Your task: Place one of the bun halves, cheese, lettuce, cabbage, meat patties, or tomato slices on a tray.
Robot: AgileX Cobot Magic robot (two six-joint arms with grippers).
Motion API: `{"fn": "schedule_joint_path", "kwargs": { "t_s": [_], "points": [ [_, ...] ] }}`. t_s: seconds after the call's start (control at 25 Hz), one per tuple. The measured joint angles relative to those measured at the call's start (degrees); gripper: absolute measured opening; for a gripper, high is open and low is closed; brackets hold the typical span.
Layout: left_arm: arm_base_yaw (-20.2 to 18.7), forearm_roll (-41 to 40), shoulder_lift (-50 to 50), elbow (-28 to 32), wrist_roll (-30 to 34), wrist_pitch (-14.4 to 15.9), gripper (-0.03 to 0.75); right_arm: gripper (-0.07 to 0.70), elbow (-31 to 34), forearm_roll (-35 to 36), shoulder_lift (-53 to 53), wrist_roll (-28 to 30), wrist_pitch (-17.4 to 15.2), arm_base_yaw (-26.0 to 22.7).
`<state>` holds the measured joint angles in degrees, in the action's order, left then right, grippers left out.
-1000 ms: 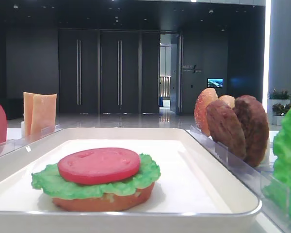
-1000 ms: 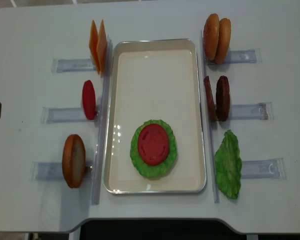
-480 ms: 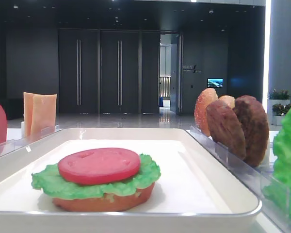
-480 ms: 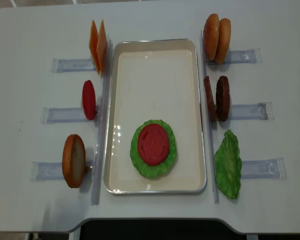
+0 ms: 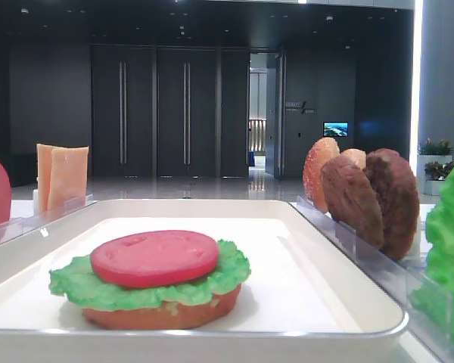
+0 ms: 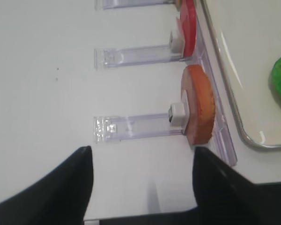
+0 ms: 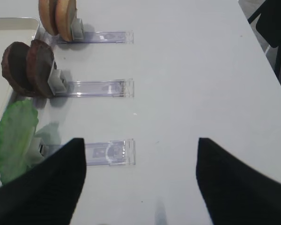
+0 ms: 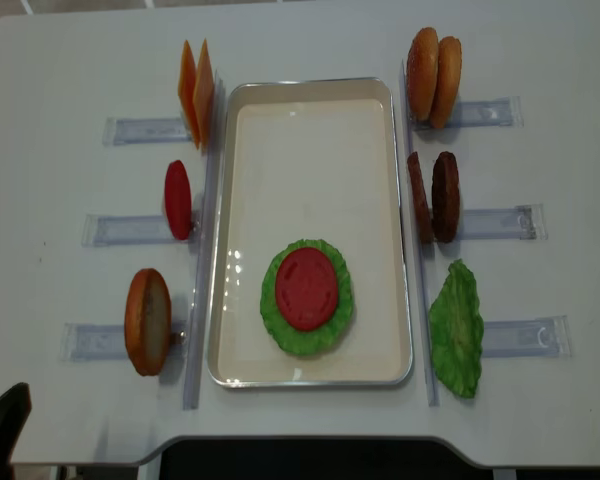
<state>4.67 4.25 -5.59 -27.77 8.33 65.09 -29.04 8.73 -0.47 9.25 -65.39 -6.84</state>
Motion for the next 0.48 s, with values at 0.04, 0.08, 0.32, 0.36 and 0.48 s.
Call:
{"fn": "schedule_joint_path", "kwargs": {
  "t_s": [0.04,0.08,0.32,0.36,0.48],
  "points": [
    [-0.37,-0.06,0.80,0.02,0.00,-0.14,0.506,0.477,0.00,0.00,0.00,0.00,0.00,0.00],
    [-0.79,-0.14,1.55,0.07,-0.12,-0.15,0.506,0.477,0.00,0.00,0.00,0.00,0.00,0.00],
    [-1.87,-1.35,6.39,0.07,-1.96,-0.33,0.506,0.477,0.00,0.00,0.00,0.00,0.00,0.00],
    [-1.87,-1.66,6.46,0.25,-2.35,-0.55,0.506,0.477,0.00,0.00,0.00,0.00,0.00,0.00],
    [-1.87,-1.91,6.50,0.54,-2.84,-1.00,0.506,0.477,0.00,0.00,0.00,0.05,0.00,0.00]
  ]
}}
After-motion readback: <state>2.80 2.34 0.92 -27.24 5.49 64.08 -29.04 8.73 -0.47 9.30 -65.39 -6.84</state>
